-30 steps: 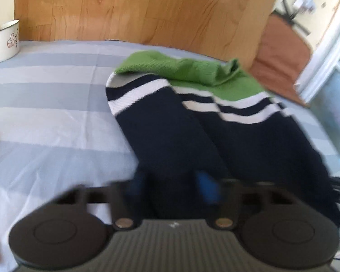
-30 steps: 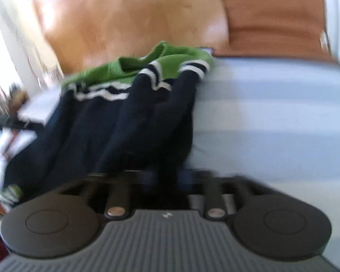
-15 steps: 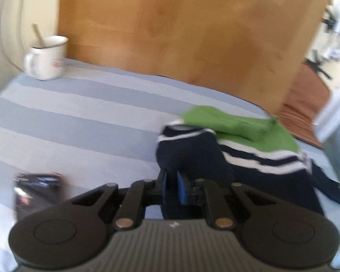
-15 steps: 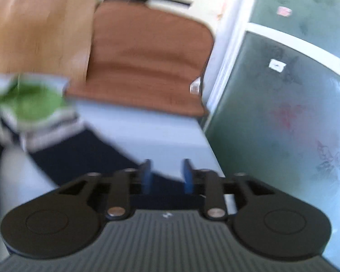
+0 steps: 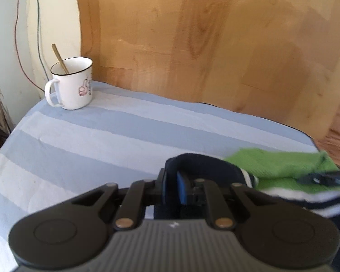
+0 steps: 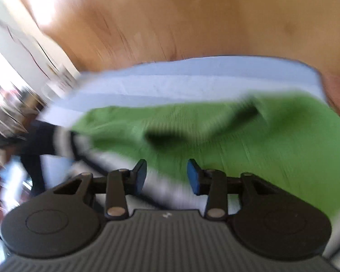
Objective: Fold small clothes
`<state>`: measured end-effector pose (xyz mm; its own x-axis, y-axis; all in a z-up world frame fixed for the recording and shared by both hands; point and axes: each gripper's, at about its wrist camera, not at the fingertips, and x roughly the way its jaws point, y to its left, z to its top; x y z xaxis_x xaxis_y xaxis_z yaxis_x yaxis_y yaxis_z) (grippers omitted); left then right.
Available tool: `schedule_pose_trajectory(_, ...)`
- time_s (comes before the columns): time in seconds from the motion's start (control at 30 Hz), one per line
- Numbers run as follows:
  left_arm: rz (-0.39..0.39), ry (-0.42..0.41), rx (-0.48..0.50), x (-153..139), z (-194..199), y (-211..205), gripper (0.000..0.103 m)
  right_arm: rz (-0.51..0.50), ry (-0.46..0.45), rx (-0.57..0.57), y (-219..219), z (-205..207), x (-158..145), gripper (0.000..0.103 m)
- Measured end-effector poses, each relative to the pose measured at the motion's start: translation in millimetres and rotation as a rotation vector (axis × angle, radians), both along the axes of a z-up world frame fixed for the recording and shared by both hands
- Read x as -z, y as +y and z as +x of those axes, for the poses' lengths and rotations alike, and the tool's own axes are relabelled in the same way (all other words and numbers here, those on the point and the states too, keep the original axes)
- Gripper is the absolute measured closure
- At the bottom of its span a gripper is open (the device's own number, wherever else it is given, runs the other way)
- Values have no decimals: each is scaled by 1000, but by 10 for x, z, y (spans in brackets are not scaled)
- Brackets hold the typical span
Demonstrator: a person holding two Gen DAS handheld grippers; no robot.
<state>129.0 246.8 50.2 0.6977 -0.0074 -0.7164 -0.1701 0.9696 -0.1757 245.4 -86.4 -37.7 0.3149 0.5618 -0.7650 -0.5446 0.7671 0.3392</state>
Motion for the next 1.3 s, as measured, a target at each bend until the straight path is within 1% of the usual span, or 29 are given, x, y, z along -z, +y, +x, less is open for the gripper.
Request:
schedule_pose_trajectory(0.03,5,7,-16,18,95,23,93,-27,-81,22,123,132,-23,64)
schedule_pose_trajectory(0.07,17,8,-29,38,174,32,92,-44,-171,65,202,255,-63,63)
schedule_pose_trajectory(0.1,32,12,-45,62,253,46,88,-51,-235,124,227,349,-132,62)
schedule_pose_trajectory(0.13,40,22,-60,85,326,62,86,-30,-252,172,203,403,-207,60)
schedule_pose_trajectory(0.17,38,29,-63,102,363,76,86,9,-229,188,146,416,-271,60)
schedule_pose_trajectory(0.2,30,27,-52,102,348,78,85,47,-195,178,61,374,-329,60)
schedule_pose_trajectory(0.27,12,-2,-13,66,218,79,82,78,-161,128,-76,160,-422,60)
schedule_pose_trajectory(0.3,5,-19,0,46,131,87,73,84,-149,98,-149,26,-463,60)
schedule_pose_trajectory(0.33,-2,-39,15,27,19,97,62,80,-139,67,-174,-136,-511,59)
schedule_pose_trajectory(0.4,-8,-75,35,-5,-206,104,53,65,-130,-9,-182,-481,-613,57)
schedule_pose_trajectory(0.47,-18,-91,36,-26,-419,128,53,52,-137,-96,-102,-792,-709,52)
schedule_pose_trajectory(0.5,-37,-109,30,-51,-565,151,53,46,-151,-143,-8,-948,-763,51)
schedule_pose_trajectory(0.57,-80,-157,12,-137,-825,224,53,35,-183,-245,267,-1189,-861,45)
schedule_pose_trajectory(0.6,-101,-194,-3,-209,-996,270,53,32,-187,-296,436,-1316,-897,44)
schedule_pose_trajectory(0.63,-112,-229,-16,-270,-1162,320,52,35,-176,-346,696,-1342,-892,43)
schedule_pose_trajectory(0.7,-117,-294,-41,-375,-1492,415,48,74,-96,-444,1003,-1584,-875,40)
schedule_pose_trajectory(0.73,-111,-319,-52,-414,-1652,466,47,76,-68,-472,1208,-1676,-844,38)
schedule_pose_trajectory(0.77,-104,-333,-59,-440,-1787,505,47,54,-70,-490,1353,-1769,-822,35)
schedule_pose_trajectory(0.83,-96,-345,-59,-452,-2028,588,46,-37,-141,-516,1609,-1964,-718,32)
schedule_pose_trajectory(0.87,-97,-352,-54,-455,-2131,630,46,-91,-192,-529,1717,-2044,-649,32)
schedule_pose_trajectory(0.93,-101,-367,-41,-423,-2306,686,44,-191,-301,-568,1974,-2040,-502,32)
schedule_pose_trajectory(1.0,-114,-379,-29,-381,-2404,744,43,-250,-405,-635,2037,-2144,-416,32)
schedule_pose_trajectory(1.03,-123,-384,-19,-354,-2446,777,43,-265,-431,-652,2013,-2190,-418,32)
schedule_pose_trajectory(1.07,-132,-390,-8,-326,-2470,796,43,-266,-424,-663,1958,-2225,-448,32)
schedule_pose_trajectory(1.17,-163,-402,24,-240,-2552,838,43,-243,-345,-713,1913,-2303,-535,31)
schedule_pose_trajectory(1.23,-193,-401,37,-171,-2532,850,43,-271,-296,-745,1900,-2342,-501,31)
schedule_pose_trajectory(1.27,-202,-398,39,-142,-2548,845,43,-299,-274,-742,1900,-2330,-451,31)
schedule_pose_trajectory(1.3,-209,-394,38,-110,-2546,844,43,-293,-270,-722,1864,-2299,-428,28)
